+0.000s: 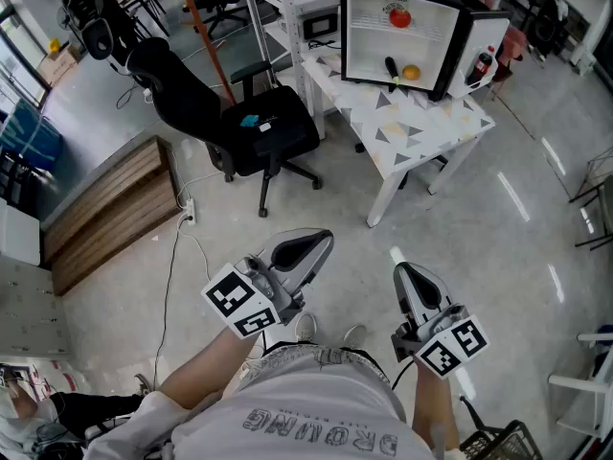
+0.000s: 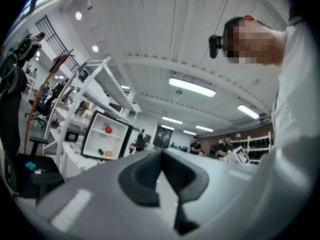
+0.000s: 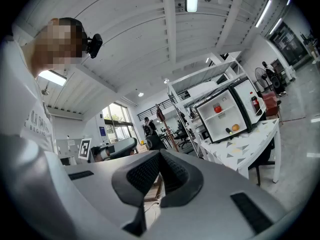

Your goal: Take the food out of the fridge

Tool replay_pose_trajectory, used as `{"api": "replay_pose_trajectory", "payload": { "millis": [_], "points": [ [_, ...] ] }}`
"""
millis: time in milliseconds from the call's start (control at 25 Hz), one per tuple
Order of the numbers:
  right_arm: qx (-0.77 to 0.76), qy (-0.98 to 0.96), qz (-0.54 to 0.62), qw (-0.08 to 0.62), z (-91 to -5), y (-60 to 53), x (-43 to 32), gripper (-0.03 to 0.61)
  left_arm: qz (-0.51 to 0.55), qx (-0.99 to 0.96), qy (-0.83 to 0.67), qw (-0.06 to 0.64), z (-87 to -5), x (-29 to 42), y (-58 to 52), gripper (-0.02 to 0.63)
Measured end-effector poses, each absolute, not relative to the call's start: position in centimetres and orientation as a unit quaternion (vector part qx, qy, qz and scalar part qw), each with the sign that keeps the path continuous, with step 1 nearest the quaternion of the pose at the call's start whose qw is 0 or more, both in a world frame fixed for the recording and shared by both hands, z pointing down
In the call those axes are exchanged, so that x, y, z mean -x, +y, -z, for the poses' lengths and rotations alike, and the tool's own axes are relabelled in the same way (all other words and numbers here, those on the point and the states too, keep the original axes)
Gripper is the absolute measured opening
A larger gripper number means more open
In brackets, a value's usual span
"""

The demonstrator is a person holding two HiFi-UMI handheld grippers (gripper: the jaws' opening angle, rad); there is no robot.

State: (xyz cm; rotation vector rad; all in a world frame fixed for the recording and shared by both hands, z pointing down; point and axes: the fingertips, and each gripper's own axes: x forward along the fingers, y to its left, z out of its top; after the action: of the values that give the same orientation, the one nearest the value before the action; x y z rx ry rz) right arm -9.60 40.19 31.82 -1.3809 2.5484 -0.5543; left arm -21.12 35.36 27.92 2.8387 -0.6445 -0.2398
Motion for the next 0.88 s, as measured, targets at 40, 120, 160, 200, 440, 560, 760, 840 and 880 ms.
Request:
{"api": "replay_pose_trajectory", "payload": {
  "millis": [40, 120, 160, 200, 440, 560, 760, 840, 880],
  "points": [
    [0.466, 0.859, 0.187, 0.095, -32.0, 40.2, 9.5, -0.012, 0.081, -0.966, -0.22, 0.11, -28.0, 21.0, 35.4, 0.005],
    [0.468, 0.858, 0.188, 0.096, -32.2, 40.3, 9.2, -0.012, 0.08, -0.966, -0.22, 0.11, -28.2, 20.8, 35.5, 0.006],
    [0.468, 0.858, 0.188, 0.096, -32.3, 40.3, 9.0, -0.012, 0.078, -0.966, -0.22, 0.11, -28.3, 20.7, 35.6, 0.006],
    [0.469, 0.857, 0.188, 0.097, -32.3, 40.4, 8.9, -0.012, 0.077, -0.966, -0.221, 0.111, -28.4, 20.5, 35.7, 0.006],
    [0.474, 0.852, 0.193, 0.109, -32.3, 40.6, 7.3, -0.011, 0.074, -0.963, -0.232, 0.113, -29.0, 19.7, 36.1, 0.006],
    [0.474, 0.852, 0.193, 0.108, -32.5, 41.1, 6.0, -0.012, 0.075, -0.962, -0.238, 0.114, -29.3, 18.7, 36.6, 0.005],
    [0.472, 0.853, 0.195, 0.11, -32.8, 42.0, 3.1, -0.011, 0.075, -0.96, -0.245, 0.117, -29.8, 16.3, 37.6, 0.006],
    [0.47, 0.853, 0.197, 0.112, -33.1, 42.4, 2.1, -0.011, 0.075, -0.959, -0.248, 0.118, -30.2, 15.4, 38.0, 0.005],
    [0.468, 0.854, 0.197, 0.113, -33.3, 42.6, 1.7, -0.012, 0.075, -0.958, -0.25, 0.118, -30.3, 15.0, 38.2, 0.006]
  ]
}}
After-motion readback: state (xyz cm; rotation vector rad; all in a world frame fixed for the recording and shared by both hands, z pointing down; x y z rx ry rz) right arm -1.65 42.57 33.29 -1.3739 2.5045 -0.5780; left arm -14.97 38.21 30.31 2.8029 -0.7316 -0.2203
